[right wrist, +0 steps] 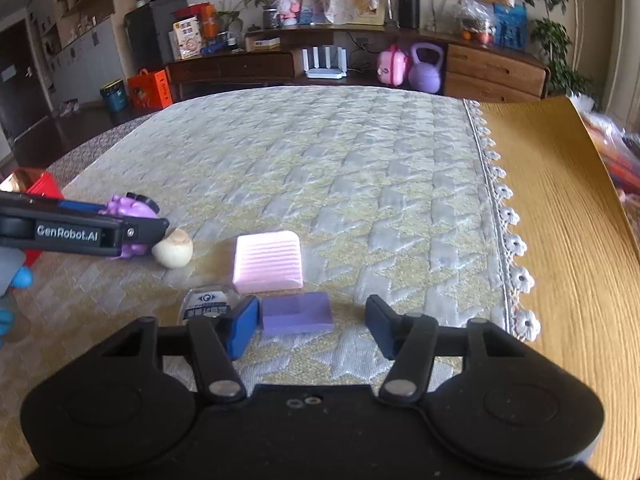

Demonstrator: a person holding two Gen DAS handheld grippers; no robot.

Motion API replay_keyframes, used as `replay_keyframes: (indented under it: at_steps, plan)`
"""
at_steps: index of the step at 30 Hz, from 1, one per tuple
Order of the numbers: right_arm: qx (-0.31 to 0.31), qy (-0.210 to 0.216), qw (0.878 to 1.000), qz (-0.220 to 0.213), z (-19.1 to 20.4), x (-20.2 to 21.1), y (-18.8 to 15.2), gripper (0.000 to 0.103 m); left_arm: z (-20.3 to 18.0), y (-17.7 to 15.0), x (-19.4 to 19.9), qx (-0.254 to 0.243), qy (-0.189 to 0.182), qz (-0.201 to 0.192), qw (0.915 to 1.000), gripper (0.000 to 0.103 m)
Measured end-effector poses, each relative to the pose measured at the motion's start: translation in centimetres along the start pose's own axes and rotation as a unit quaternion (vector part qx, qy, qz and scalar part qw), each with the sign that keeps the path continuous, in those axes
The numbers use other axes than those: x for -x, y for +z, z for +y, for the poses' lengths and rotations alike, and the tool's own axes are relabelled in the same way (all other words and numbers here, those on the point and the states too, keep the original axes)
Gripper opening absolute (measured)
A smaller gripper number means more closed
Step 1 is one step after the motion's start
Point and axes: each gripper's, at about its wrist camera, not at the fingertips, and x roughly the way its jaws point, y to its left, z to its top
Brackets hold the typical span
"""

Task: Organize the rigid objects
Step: 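Grasp the purple spiky toy with the left gripper while the right grasps the purple eraser, then lift the purple toy and eraser and carry both over the red box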

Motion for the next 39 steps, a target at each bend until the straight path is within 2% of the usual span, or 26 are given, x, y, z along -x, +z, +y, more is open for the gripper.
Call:
replay_keyframes:
  at_steps: [3,5,6,10,19,30,39]
  plan:
    - [0.011,-0.002,1.0,-0.001,0.4,0.1,-0.1,0.044,0.0,-0.2,0.1,-0.006,-0.004,-0.004,1.0,0.077]
    - [0.017,-0.003,1.0,-0.002,0.7,0.1,-0.1,0.04,-0.2,-0.2,0.1,-0.016,-0.009,-0.003,0.9998,0.065]
    - [0.02,-0.003,1.0,-0.002,0.8,0.2,-0.1,0.037,-0.5,-0.4,0.2,-0.022,-0.008,-0.002,0.9997,0.064]
    - [0.017,-0.005,1.0,-0.001,0.9,0.3,-0.1,0.036,-1.0,-0.5,0.4,-0.035,-0.004,-0.004,0.9994,0.063]
    - [-0.009,-0.003,1.0,-0.013,0.7,2.4,0.4,0.036,-0.5,-0.2,1.7,-0.025,0.006,0.008,0.9996,0.063]
    - [-0.012,0.022,0.999,-0.034,3.8,7.6,1.6,0.036,0.4,0.0,7.0,-0.012,-0.007,0.003,0.9999,0.063]
    - [0.011,0.044,0.998,-0.049,8.2,11.4,2.4,0.036,2.2,-1.0,12.2,0.0,-0.014,-0.008,0.9999,0.063]
